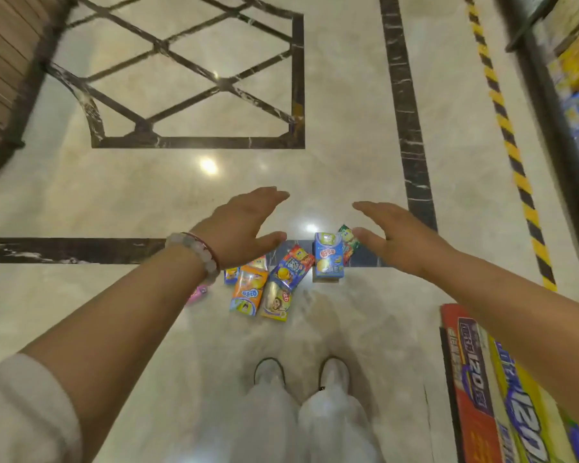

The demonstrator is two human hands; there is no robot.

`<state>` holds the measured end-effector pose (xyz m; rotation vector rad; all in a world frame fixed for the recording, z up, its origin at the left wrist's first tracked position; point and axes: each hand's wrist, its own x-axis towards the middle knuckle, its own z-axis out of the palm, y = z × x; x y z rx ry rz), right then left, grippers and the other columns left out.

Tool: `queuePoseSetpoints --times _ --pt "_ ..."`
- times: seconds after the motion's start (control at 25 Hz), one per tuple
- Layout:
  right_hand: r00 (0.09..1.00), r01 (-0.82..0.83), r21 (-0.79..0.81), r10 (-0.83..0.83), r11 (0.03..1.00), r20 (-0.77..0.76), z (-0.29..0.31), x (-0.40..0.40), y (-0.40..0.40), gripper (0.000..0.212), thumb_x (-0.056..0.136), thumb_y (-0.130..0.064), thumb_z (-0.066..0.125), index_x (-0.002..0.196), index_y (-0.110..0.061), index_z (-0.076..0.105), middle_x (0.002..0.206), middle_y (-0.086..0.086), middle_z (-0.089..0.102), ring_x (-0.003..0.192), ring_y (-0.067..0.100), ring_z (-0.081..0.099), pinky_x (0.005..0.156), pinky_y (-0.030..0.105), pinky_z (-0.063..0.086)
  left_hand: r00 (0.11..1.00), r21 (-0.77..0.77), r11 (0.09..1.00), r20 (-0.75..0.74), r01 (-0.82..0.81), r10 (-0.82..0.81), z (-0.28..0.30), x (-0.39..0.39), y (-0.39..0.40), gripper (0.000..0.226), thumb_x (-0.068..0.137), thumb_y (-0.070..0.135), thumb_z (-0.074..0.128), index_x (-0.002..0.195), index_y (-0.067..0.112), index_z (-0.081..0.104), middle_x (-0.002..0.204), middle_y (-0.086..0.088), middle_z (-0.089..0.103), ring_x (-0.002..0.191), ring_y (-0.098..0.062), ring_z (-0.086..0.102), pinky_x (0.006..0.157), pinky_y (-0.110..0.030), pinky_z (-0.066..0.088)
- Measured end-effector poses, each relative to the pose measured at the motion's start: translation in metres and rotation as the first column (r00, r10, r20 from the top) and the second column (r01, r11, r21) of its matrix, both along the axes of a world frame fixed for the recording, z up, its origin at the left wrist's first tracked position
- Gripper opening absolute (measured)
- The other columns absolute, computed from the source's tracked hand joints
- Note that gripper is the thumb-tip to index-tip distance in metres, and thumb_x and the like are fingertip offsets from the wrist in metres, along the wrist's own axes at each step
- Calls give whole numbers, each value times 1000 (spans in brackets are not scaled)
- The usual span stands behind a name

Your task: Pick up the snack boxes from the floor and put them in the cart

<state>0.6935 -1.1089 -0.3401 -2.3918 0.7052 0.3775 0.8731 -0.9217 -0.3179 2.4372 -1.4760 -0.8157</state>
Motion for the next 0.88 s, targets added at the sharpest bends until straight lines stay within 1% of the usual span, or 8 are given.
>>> queuePoseSetpoints --times 0.08,0.2,0.32,0.44,0.52,0.6,0.76,0.88 --pt "1000 27 17 -27 999 -6 -63 8 -1 51 97 -35 48 144 -23 37 138 7 47 126 22 42 100 28 32 999 -2 999 -25 -38 38 -61 6 -5 65 92 35 52 147 24 20 155 1 20 142 -19 20 113 -31 19" --pt "999 34 44 -33 998 -37 -162 10 -5 48 94 -38 49 140 -24 43 135 7 51 120 22 48 98 32 38 995 -17 996 -45 -89 88 -156 3 -14 62 93 38 49 147 22 22 154 0 22 139 -20 22 111 -28 18" --pt "995 89 47 -87 995 -46 -263 12 -5 49 96 -35 49 142 -22 41 143 7 44 127 23 43 104 32 33 992 -25 992 -38 -123 122 -260 3 -22 68 87 50 40 146 19 26 152 -2 27 139 -23 22 111 -28 16" --pt "985 172 70 -170 983 -35 -355 14 -5 50 96 -32 50 143 -21 38 146 7 40 133 24 38 109 32 30 990 21 991 -45 -134 135 -362 13 -29 64 92 45 47 145 16 27 151 -5 30 138 -25 27 110 -30 21" --pt "986 164 55 -164 985 -4 -405 21 -14 50 96 -32 51 143 -19 39 146 8 42 133 25 38 109 35 32 986 56 986 -39 -157 160 -416 24 -37 61 93 39 49 145 15 27 151 -7 30 137 -26 28 111 -31 22" --pt "983 176 20 -176 984 50 -436 31 -26 50 95 -29 53 142 -16 42 142 11 45 131 26 40 106 34 33 979 70 977 -37 -200 203 -451 32 -46 60 94 38 48 145 15 27 150 -8 31 137 -26 28 111 -33 24" --pt "934 329 -114 -305 937 185 -465 40 -38 49 91 -28 58 136 -11 46 137 15 49 128 31 39 102 34 30 932 55 939 -116 -339 343 -483 27 -58 55 95 35 46 143 13 30 147 -11 35 132 -27 36 104 -32 31" --pt "895 439 -69 -428 896 129 -471 32 -33 58 86 -35 63 136 -12 44 136 13 48 127 32 40 100 38 35 912 91 923 -141 -375 384 -488 16 -56 48 95 31 47 137 9 38 140 -13 43 124 -28 44 87 -26 34"
